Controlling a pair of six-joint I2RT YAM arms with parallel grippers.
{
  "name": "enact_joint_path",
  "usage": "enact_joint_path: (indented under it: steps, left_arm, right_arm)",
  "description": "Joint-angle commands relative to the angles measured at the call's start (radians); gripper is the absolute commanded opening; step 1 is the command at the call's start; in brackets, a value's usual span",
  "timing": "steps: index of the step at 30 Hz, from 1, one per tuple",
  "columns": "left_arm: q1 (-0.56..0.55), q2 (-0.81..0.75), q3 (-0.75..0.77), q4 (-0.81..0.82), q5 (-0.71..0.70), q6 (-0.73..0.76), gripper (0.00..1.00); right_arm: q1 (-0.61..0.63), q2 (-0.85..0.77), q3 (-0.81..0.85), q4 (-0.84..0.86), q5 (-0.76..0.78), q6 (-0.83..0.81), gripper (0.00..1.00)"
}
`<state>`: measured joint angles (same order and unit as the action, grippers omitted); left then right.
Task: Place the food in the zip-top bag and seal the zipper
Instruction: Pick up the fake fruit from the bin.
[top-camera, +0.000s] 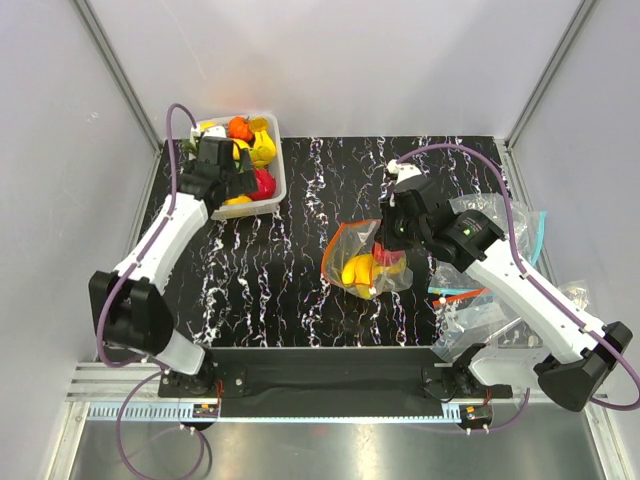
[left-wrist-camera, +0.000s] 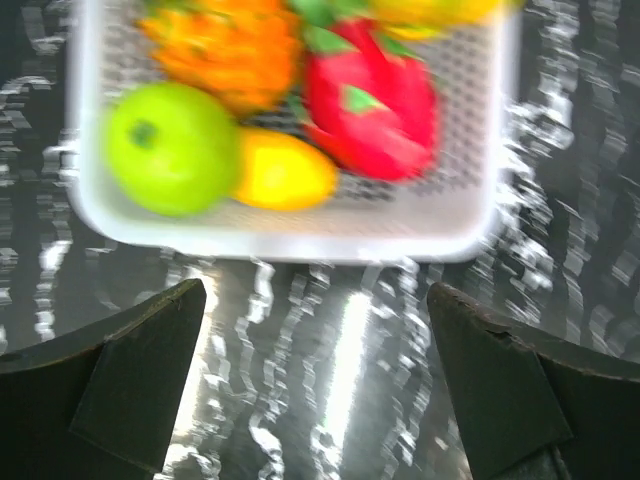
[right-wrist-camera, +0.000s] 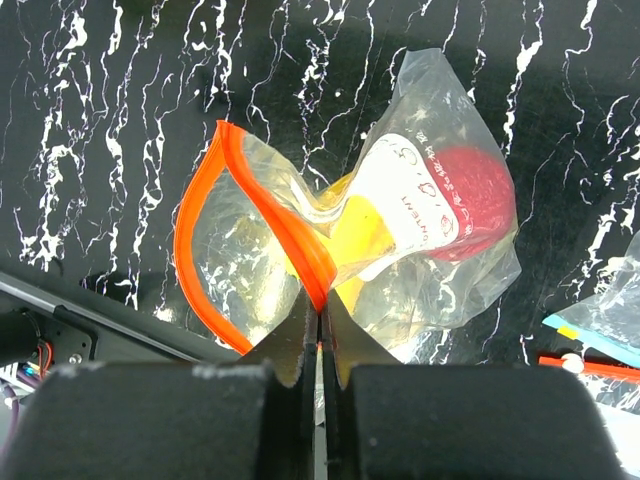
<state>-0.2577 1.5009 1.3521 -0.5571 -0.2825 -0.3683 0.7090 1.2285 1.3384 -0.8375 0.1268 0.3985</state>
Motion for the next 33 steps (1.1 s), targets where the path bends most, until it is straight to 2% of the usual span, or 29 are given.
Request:
enact_joint_path:
  steps: [1,6,10,18,21,22,24,25,26,29,33]
  left_arm:
    - [0.064,0.039,0.096,-0.004,-0.073,0.052,0.99]
    - [0.173,0.151,0.192,0.003,-0.050,0.094,0.99]
    - [0.204,0.272,0.268,-0.062,-0.038,0.104,0.99]
    - [0.213,0.412,0.303,-0.058,0.044,0.104,0.98]
    - [0.213,0.410,0.300,-0.055,0.075,0.104,0.84]
    - [0.213,0.403,0.294,-0.052,0.078,0.104,0.71]
    - [0.212,0.365,0.265,-0.035,0.082,0.103,0.58]
    - [0.213,0.336,0.257,-0.027,0.083,0.100,0.48]
    - [0.213,0.320,0.240,-0.023,0.083,0.100,0.44]
    - [0.212,0.265,0.225,-0.018,0.086,0.094,0.38]
    - [0.212,0.165,0.161,-0.007,0.121,0.065,0.38]
  right_arm:
    - [0.001,-0.026,0.001,0.025,-0.018,0.007,0.00]
    - [0.001,-0.011,0.008,0.029,-0.030,0.005,0.00]
    - [0.001,-0.006,0.016,0.032,-0.033,0.010,0.00]
    - [0.001,0.020,0.074,-0.002,-0.039,0.011,0.00]
    - [0.001,0.017,0.067,0.000,-0.038,0.013,0.00]
    - [0.000,0.019,0.065,0.000,-0.038,0.011,0.00]
    - [0.001,0.016,0.056,0.003,-0.039,0.013,0.00]
    - [0.001,0.014,0.053,0.006,-0.041,0.014,0.00]
    - [0.001,0.008,0.050,0.008,-0.039,0.014,0.00]
    - [0.001,0.002,0.044,0.009,-0.039,0.013,0.00]
    - [0.000,-0.006,0.033,0.012,-0.038,0.011,0.00]
